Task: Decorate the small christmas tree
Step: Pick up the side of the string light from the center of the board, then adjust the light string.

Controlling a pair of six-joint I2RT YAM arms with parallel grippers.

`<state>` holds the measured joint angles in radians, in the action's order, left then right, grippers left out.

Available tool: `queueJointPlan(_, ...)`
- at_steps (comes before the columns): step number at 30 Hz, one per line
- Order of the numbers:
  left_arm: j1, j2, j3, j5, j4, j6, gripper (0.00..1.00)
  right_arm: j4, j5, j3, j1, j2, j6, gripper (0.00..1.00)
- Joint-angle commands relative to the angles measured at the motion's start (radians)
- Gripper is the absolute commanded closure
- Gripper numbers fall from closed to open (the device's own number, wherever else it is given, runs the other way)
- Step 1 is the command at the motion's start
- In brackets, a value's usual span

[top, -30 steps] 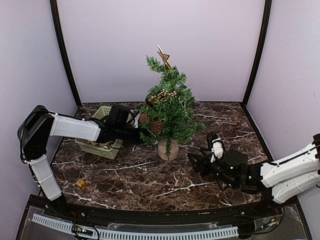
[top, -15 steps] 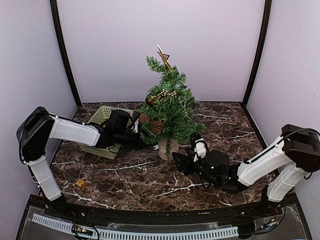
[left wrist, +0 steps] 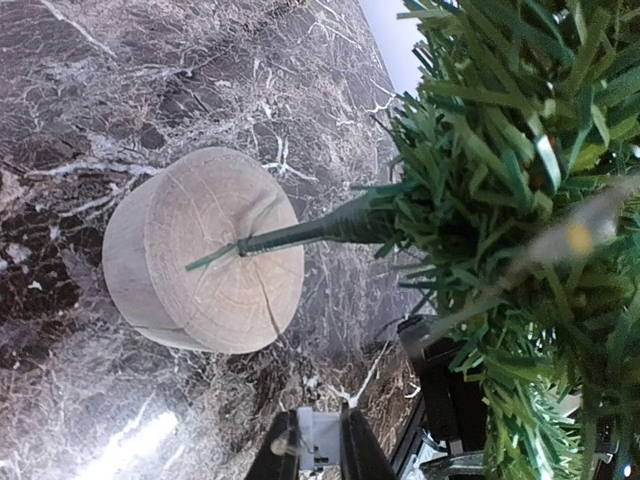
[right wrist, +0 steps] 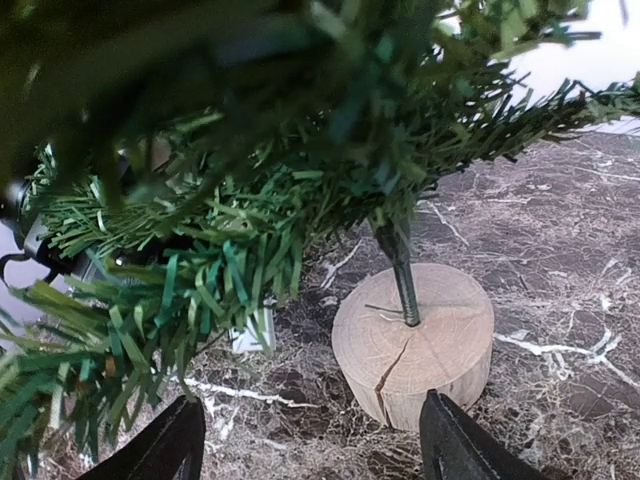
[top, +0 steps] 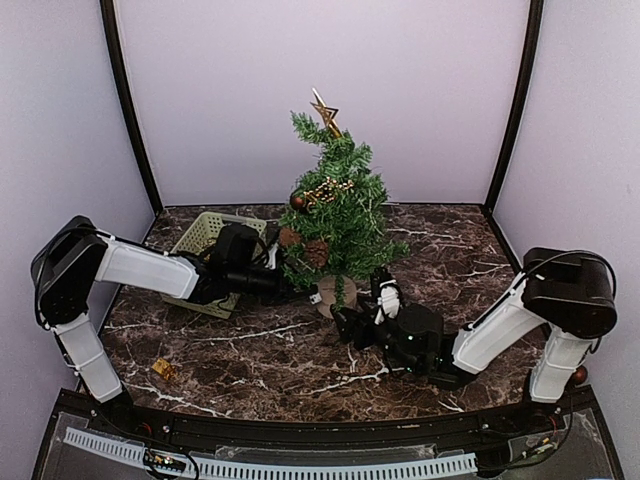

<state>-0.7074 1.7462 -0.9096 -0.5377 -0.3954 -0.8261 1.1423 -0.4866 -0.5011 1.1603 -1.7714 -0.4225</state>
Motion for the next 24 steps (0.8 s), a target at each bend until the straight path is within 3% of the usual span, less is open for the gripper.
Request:
queueJointPlan(1,-0.012,-0.056,0.015,-0.019,-0.046,-0.028,0.86,0.104,-0.004,0.013,0.0,0.005,-0.021,0.24)
queueJointPlan(8,-0.015,-0.057,0.014,-0.012,-0.078,-0.06,0.86,0.217,-0.045,0.09,0.017,-0.017,-0.132,0.24)
queueJointPlan(24,-0.021,-0.062,0.028,-0.006,-0.095,-0.08,0.86,0.218,0.053,-0.012,-0.038,-0.141,-0.17,0.34)
